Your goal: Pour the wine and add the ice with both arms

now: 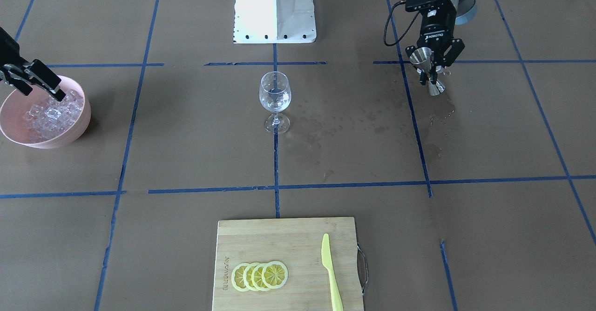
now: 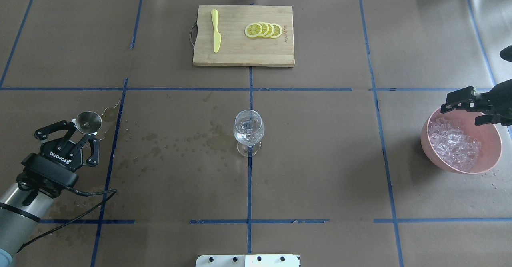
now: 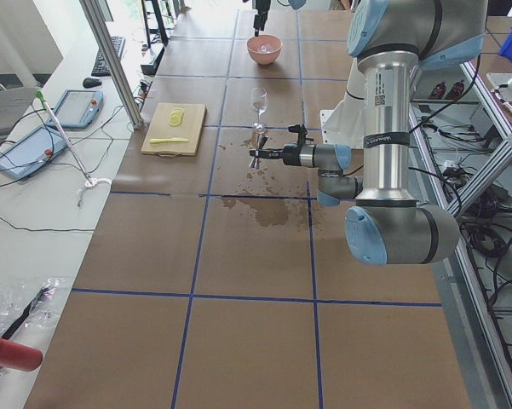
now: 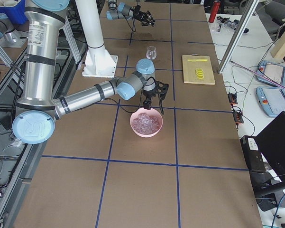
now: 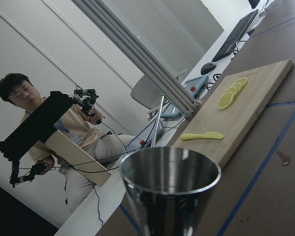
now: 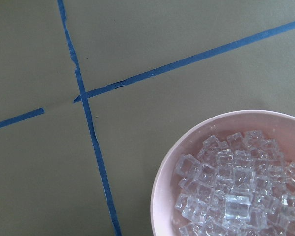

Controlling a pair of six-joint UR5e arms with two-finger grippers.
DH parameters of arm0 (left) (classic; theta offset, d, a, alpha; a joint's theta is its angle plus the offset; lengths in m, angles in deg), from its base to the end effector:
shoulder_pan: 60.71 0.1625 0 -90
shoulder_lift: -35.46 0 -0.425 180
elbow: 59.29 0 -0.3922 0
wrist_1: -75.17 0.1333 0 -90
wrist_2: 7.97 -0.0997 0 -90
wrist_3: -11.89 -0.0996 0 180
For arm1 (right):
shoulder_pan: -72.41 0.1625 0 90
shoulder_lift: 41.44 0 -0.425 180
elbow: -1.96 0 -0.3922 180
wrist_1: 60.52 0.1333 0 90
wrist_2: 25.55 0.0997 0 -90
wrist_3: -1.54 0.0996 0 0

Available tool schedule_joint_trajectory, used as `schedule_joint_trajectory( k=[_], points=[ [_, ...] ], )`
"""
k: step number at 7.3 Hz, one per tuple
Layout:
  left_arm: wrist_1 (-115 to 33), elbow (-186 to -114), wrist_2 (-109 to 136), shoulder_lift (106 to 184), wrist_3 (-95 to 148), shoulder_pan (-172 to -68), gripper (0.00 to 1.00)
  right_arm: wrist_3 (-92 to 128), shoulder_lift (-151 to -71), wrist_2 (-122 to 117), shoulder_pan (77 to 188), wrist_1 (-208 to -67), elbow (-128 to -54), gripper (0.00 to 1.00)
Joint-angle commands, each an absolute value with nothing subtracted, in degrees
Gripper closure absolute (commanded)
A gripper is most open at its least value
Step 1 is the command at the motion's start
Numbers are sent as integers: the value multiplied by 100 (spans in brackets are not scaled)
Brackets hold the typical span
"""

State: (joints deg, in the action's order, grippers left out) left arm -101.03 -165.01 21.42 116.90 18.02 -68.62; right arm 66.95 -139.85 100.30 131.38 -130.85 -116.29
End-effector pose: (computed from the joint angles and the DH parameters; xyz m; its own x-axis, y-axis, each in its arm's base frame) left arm 0.3350 -0.2687 0.4315 0.9176 0.3651 -0.1574 0.1569 0.0311 0.9871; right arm -0.1600 -0.4114 0.4487 0.5707 0.2944 0.7665 -0.2914 0.9454 -0.1461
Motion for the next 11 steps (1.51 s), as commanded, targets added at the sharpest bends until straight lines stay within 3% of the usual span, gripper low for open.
schedule_joint_trajectory(
  k=[1, 11],
  points=[
    [-10306, -16371, 2245, 11588, 3067, -6862, 100, 6684, -14006, 9996, 13138, -13101, -11599, 0],
    [-10430, -16318, 2218, 11491, 4529, -7152, 100, 6359, -14164, 9346, 12541, -13075, -11028, 0]
  ],
)
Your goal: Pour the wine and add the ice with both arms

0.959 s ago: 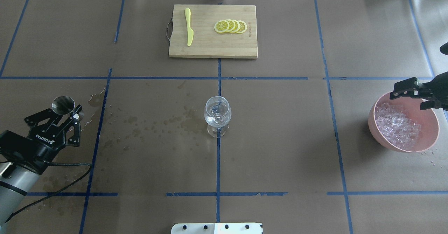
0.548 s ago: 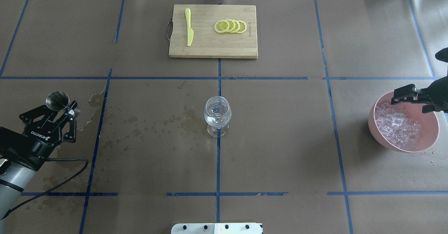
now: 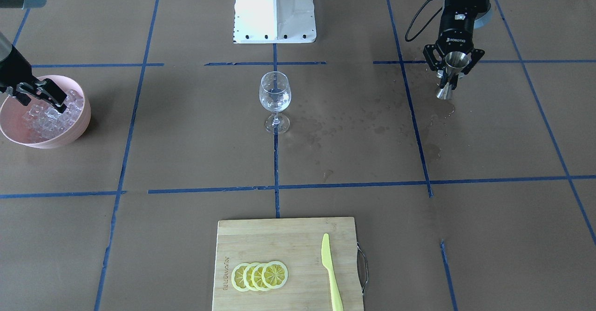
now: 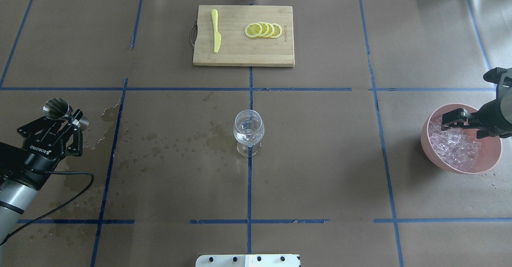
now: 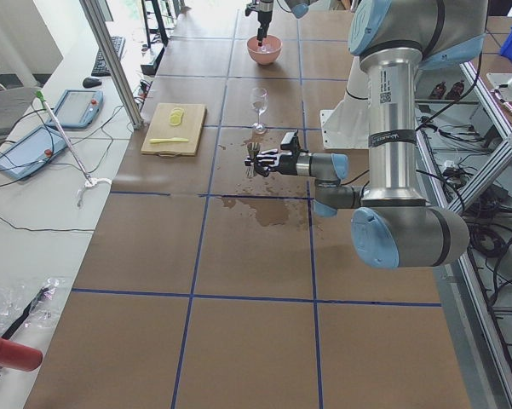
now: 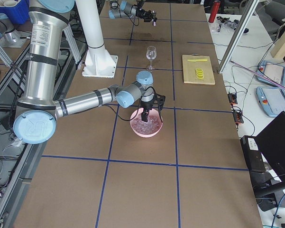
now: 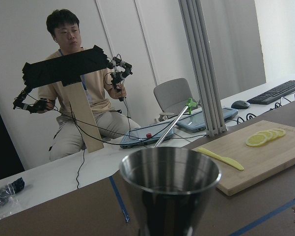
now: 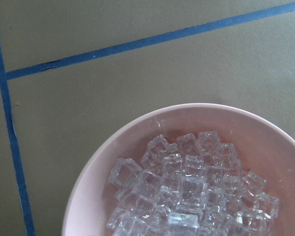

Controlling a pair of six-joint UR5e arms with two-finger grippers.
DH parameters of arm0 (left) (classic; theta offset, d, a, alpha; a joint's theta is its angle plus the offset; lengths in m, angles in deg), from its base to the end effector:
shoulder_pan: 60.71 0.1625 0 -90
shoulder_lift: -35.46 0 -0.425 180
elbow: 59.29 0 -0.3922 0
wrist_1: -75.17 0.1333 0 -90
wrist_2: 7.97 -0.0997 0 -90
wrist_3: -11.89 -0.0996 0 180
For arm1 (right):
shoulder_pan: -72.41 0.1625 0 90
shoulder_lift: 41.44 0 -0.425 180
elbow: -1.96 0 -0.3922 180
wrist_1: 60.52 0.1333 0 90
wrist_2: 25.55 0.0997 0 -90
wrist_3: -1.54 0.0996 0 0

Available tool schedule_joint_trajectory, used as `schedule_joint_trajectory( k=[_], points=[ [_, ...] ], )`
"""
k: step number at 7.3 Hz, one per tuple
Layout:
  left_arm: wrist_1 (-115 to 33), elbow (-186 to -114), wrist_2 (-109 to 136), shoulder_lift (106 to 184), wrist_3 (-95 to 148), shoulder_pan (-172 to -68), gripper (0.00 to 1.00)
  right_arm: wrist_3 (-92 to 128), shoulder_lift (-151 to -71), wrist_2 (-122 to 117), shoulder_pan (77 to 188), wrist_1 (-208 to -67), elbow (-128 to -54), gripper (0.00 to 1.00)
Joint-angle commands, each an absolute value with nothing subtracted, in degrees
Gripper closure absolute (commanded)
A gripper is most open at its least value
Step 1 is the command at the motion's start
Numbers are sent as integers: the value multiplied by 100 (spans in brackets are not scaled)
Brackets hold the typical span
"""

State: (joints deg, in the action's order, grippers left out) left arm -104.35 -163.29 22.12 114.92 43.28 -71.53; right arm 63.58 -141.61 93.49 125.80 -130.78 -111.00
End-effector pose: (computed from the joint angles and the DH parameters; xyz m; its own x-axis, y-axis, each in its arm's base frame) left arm 0.3109 -0.2829 0.4545 0.7782 0.2870 -0.5586 0.5347 0.1637 0.8291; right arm -0.1932 -0.4025 0.5138 0.7002 0.2551 0.6669 -0.2466 0.9629 -0.1094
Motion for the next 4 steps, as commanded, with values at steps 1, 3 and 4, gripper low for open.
schedule_joint_trajectory(
  k=[1, 3, 4],
  points=[
    [-10413, -16318, 2227, 11500, 4529, -7152, 100, 6359, -14164, 9346, 12514, -13075, -10950, 0],
    [-10404, -16327, 2236, 11500, 4529, -7161, 100, 6367, -14164, 9346, 12453, -13075, -10879, 0],
    [-10404, -16318, 2244, 11500, 4537, -7161, 100, 6367, -14164, 9346, 12409, -13084, -10861, 1]
  ],
)
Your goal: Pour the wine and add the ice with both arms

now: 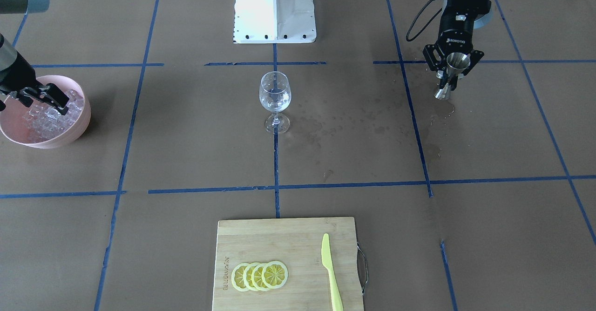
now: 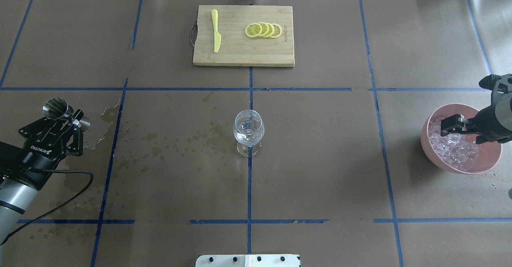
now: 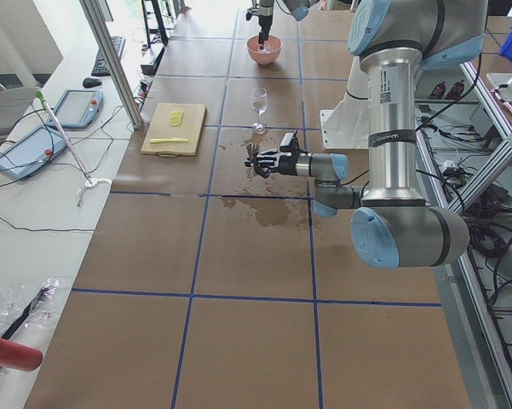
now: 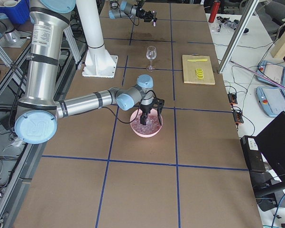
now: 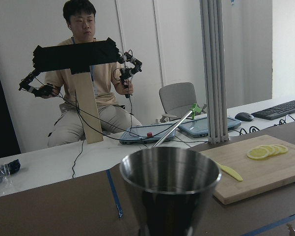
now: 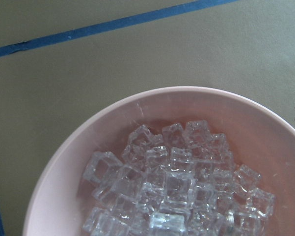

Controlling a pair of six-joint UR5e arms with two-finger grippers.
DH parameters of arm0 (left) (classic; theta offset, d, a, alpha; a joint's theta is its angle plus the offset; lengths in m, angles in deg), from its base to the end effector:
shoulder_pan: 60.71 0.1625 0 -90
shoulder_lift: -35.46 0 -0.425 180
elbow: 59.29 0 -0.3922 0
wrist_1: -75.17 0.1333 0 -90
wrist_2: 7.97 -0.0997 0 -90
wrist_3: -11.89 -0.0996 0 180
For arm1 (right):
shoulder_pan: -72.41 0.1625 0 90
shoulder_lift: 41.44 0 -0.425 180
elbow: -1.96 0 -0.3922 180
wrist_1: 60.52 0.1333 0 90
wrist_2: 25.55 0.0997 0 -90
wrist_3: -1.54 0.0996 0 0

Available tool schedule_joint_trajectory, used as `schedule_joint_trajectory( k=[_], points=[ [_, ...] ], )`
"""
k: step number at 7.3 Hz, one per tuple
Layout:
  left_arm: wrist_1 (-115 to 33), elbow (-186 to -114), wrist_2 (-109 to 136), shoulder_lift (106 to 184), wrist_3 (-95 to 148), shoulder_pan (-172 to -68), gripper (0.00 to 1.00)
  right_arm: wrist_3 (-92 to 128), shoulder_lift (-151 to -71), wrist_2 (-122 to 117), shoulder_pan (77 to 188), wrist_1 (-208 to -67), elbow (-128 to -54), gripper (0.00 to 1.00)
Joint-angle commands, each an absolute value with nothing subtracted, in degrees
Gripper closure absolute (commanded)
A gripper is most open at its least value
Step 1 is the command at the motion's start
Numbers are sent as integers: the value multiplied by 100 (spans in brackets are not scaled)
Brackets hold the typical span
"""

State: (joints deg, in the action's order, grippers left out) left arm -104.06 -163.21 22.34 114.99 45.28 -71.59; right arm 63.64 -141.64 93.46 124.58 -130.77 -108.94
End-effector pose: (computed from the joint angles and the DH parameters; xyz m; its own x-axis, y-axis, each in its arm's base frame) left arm 0.3119 -0.2833 0.4549 0.7613 0.2828 -0.5834 0.5568 0.1758 0.8118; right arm -0.2029 -0.3998 0.5325 0.7200 0.2599 0.6435 -0.2298 0.9642 -0.1323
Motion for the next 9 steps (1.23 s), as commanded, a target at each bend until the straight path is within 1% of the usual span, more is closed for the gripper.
schedule_joint_trajectory(
  k=[1, 2, 3, 5, 6, 7, 8, 9],
  points=[
    [-10404, -16318, 2262, 11500, 4685, -7152, 100, 6367, -14155, 9346, 12409, -13084, -10844, 5],
    [-10395, -16318, 2279, 11500, 4835, -7152, 100, 6376, -14155, 9346, 12409, -13084, -10835, 19],
    [-10395, -16318, 2280, 11500, 4836, -7152, 100, 6376, -14147, 9346, 12409, -13084, -10835, 25],
    [-10395, -16318, 2280, 11500, 4836, -7152, 100, 6376, -14120, 9346, 12409, -13084, -10791, 33],
    [-10395, -16318, 2280, 11500, 4836, -7152, 100, 6376, -14120, 9346, 12409, -13092, -10791, 44],
    [-10395, -16318, 2280, 11500, 4836, -7152, 100, 6368, -14094, 9346, 12409, -13119, -10791, 57],
    [-10395, -16309, 2280, 11500, 4836, -7152, 100, 6367, -14085, 9346, 12409, -13136, -10791, 79],
    [-10395, -16309, 2280, 11500, 4836, -7152, 100, 6367, -14085, 9346, 12409, -13136, -10791, 95]
  ],
)
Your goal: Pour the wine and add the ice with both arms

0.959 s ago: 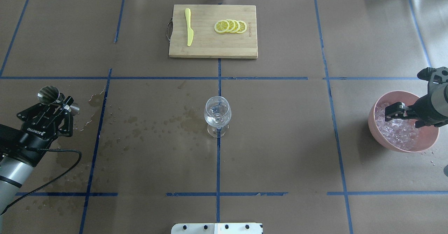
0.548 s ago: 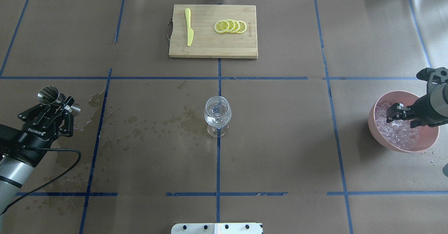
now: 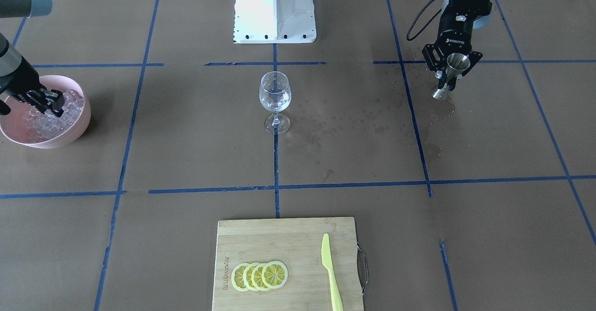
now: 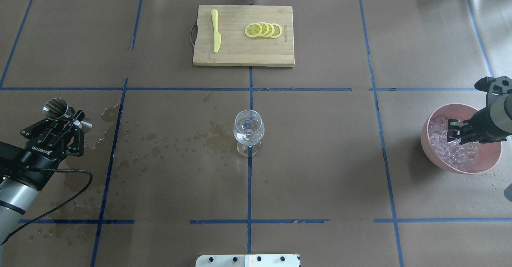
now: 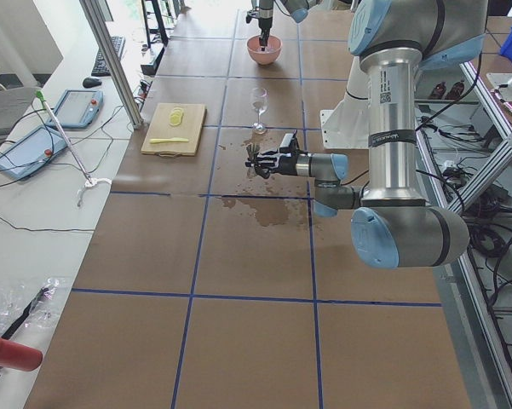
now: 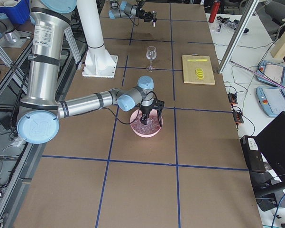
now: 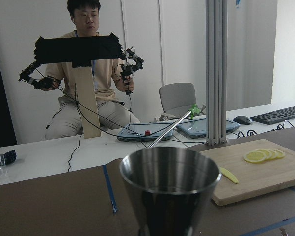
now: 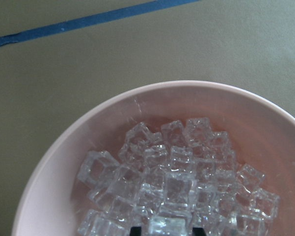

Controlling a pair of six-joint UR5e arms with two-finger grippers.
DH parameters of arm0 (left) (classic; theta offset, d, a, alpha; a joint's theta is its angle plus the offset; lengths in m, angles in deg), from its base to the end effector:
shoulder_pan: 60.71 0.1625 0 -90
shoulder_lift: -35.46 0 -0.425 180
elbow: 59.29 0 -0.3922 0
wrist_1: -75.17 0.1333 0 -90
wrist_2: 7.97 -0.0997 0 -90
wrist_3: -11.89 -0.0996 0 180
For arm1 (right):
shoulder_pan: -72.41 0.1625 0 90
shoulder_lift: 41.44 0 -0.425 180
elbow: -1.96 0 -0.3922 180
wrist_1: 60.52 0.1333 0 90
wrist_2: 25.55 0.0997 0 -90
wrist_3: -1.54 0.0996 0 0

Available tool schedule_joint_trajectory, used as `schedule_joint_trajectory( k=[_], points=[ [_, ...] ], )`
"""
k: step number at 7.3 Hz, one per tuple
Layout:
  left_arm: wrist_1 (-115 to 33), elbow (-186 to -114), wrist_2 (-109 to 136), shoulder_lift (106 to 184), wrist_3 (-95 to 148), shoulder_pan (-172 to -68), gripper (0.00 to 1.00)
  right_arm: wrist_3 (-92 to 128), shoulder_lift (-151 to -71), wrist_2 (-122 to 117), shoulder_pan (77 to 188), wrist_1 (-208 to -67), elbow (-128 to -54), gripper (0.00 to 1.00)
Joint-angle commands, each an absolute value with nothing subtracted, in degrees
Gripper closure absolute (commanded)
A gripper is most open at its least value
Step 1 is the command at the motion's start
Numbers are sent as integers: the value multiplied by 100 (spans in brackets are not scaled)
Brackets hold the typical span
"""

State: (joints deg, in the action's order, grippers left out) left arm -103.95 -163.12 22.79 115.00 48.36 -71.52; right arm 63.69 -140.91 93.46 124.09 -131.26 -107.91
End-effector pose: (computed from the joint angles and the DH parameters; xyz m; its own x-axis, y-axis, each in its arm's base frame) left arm 0.3135 -0.2827 0.4556 0.7299 0.2793 -0.6239 0.5926 0.1963 0.7812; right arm -0.2096 -0.4023 0.5373 0.7274 0.2615 0.6344 -0.2234 0.9644 -0.1414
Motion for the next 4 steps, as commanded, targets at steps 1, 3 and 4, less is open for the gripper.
schedule_joint_trajectory(
  k=[1, 3, 4],
  points=[
    [-10395, -16309, 2280, 11500, 4845, -7152, 100, 6359, -14085, 9354, 12409, -13136, -10799, 100],
    [-10369, -16248, 2297, 11509, 5324, -7143, 100, 6350, -14128, 9416, 12444, -13154, -11018, 100],
    [-10360, -16117, 2367, 11517, 5459, -7135, 100, 6350, -14155, 9425, 12470, -13171, -11202, 100]
  ],
)
